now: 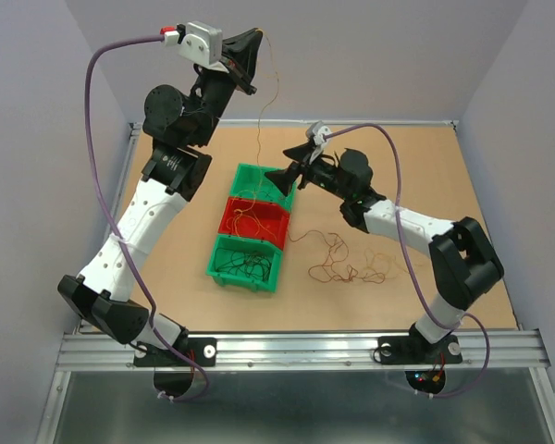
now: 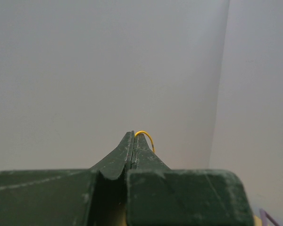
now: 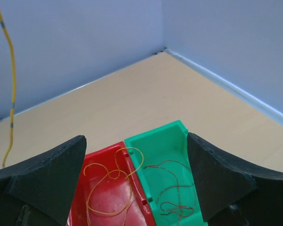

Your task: Untangle the cables

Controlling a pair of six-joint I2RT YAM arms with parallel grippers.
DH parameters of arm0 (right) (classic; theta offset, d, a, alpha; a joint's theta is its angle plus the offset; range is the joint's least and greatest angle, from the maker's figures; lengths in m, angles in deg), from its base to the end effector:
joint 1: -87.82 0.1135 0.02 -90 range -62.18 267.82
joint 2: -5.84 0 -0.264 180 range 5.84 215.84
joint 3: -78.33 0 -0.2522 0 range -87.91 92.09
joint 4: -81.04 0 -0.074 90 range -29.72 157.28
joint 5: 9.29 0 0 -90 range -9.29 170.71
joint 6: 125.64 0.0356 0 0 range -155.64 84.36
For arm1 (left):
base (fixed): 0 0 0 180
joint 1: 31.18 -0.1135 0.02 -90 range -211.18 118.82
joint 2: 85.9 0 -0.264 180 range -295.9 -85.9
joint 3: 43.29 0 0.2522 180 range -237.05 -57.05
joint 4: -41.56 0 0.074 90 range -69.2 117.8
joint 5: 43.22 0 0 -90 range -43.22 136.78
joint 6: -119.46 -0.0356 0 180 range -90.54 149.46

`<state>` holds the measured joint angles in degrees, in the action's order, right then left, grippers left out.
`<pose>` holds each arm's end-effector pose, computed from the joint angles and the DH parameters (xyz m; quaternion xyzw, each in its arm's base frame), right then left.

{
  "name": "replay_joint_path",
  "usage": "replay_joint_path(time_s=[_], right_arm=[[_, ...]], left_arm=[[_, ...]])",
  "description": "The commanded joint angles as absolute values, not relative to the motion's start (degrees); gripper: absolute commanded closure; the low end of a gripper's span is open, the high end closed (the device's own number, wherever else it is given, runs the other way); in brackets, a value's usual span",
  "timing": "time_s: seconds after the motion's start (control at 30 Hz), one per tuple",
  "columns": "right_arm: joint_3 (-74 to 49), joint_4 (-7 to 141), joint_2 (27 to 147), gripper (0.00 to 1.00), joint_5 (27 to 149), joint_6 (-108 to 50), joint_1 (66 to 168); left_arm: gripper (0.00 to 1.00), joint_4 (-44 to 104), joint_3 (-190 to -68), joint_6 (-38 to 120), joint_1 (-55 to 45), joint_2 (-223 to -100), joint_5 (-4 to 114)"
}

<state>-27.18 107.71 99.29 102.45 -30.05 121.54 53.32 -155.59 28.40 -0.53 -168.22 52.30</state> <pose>0.3092 0.2222 0.3094 -0.2948 0.5923 0.3656 0.6547 0.2433 -0.1482 0.5740 0.1538 0.3808 -0.2518 0.8763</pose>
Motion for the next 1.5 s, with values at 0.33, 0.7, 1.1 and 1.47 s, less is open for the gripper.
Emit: replay_joint_path(time_s=[0.33,0.7,1.1,1.47], right_arm=[[-24.0,121.3,101.0,0.14,119.5,-23.9,122.0],[-27.1,112.6,95.1,0.13,99.7,-27.0,121.8],[-28.8,107.4,89.3,0.12,106.5,-26.5,121.1],[-22.3,104.0,94.0,0.22,94.1,-27.4,121.1]], left_arm=[[1.00,56.1,-154.1,25.9,-0.8,-163.9,51.6],[1.00,55.6,-156.1,29.2,-0.9,-165.4,53.9],[1.00,54.3,-158.8,29.2,-0.9,-167.5,53.6],[1.00,53.7,-159.6,31.3,-0.8,-167.7,53.9]])
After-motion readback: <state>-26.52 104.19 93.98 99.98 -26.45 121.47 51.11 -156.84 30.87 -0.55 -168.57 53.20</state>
